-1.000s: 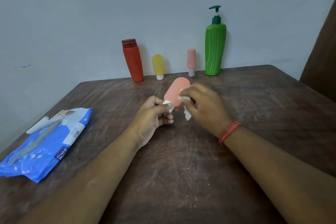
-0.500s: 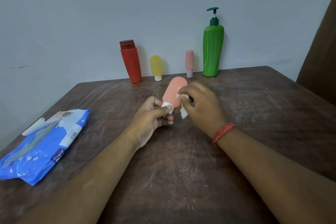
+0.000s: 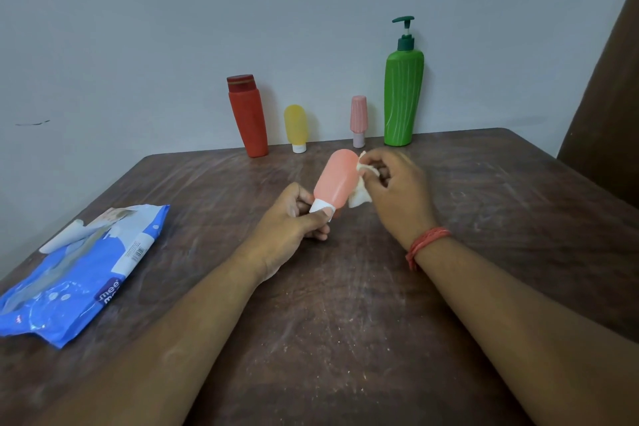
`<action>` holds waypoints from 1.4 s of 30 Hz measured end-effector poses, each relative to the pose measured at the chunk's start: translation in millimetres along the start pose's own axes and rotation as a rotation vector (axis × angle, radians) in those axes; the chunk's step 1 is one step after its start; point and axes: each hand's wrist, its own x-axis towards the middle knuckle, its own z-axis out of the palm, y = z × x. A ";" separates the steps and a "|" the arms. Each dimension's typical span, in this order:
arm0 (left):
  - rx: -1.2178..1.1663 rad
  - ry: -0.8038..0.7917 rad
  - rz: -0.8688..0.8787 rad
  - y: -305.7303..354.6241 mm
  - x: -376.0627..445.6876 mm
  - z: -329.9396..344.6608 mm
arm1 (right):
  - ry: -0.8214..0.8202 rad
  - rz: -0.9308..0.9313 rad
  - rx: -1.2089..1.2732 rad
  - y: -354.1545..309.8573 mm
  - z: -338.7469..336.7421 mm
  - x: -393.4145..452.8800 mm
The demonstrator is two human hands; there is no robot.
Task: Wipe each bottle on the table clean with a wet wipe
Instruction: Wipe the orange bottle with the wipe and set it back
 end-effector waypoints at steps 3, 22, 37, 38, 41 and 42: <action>0.007 0.009 0.008 -1.3 0.1 0.0 | -0.096 0.050 0.018 0.1 -0.8 -3.8; -0.040 0.049 0.019 -2.4 -0.7 -3.1 | -0.263 -0.302 -0.118 -22.4 8.0 -21.8; -0.004 0.063 0.033 -5.9 2.2 -2.5 | -0.340 -0.287 -0.113 -26.3 11.6 -24.5; -0.004 0.066 0.036 -6.2 2.8 -2.6 | -0.335 -0.284 -0.112 -26.2 12.5 -23.7; 0.084 0.026 0.049 -6.0 3.7 -2.2 | -0.169 -0.171 -0.108 -19.6 8.2 -12.9; 0.121 0.006 0.054 -5.7 3.4 -2.2 | -0.112 -0.127 -0.110 -15.9 5.3 -8.7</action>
